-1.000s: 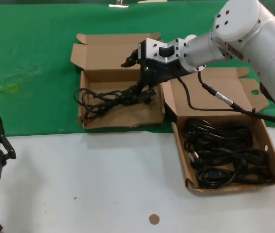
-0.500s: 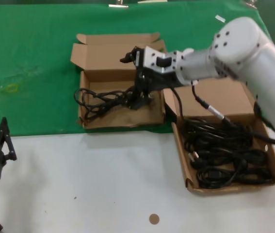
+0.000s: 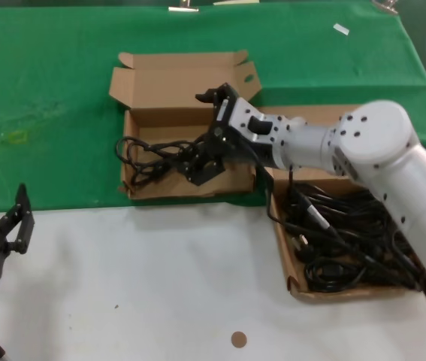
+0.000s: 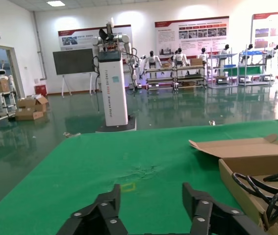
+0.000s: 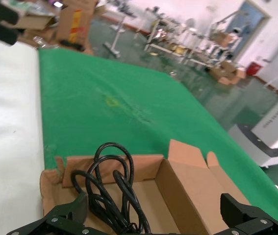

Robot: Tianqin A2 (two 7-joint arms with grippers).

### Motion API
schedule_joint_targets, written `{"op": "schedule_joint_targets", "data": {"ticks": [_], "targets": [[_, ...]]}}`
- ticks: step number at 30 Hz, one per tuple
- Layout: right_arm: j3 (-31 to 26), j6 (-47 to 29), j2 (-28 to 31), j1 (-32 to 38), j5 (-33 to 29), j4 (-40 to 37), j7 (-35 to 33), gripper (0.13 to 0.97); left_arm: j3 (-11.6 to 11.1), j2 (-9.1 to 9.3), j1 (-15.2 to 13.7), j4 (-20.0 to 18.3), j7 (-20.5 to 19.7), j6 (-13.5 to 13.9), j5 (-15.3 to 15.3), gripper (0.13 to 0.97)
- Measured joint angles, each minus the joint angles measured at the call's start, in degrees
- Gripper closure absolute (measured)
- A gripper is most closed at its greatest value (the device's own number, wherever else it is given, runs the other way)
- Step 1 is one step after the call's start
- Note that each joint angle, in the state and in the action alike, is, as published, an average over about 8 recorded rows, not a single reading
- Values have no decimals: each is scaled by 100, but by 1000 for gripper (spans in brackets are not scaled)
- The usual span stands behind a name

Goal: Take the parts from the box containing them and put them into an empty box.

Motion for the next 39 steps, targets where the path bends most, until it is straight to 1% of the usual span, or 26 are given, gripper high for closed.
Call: {"op": "schedule_joint_targets", "data": {"ticks": [2, 3, 8, 11, 12, 20, 24, 32, 39], "targets": [[87, 141, 24, -201, 78, 176, 37, 187, 0, 0, 0, 0, 0, 0, 0, 708], [131, 213, 36, -304, 118, 266, 56, 178, 0, 0, 0, 0, 0, 0, 0, 708], [347, 565, 94, -805, 312, 705, 147, 136, 0, 0, 0, 0, 0, 0, 0, 570], [478, 778, 130, -1109, 430, 970, 203, 134, 0, 0, 0, 0, 0, 0, 0, 487], [522, 850, 142, -1212, 469, 1060, 221, 133, 0, 0, 0, 0, 0, 0, 0, 487], [874, 1423, 237, -2028, 786, 1774, 370, 129, 0, 0, 0, 0, 0, 0, -1, 296], [1047, 1706, 284, -2430, 942, 2127, 444, 129, 0, 0, 0, 0, 1, 0, -1, 296], [1396, 2274, 379, -3239, 1255, 2834, 591, 129, 0, 0, 0, 0, 2, 0, -1, 178], [1704, 2775, 463, -3954, 1532, 3458, 722, 129, 0, 0, 0, 0, 2, 0, -1, 143]]}}
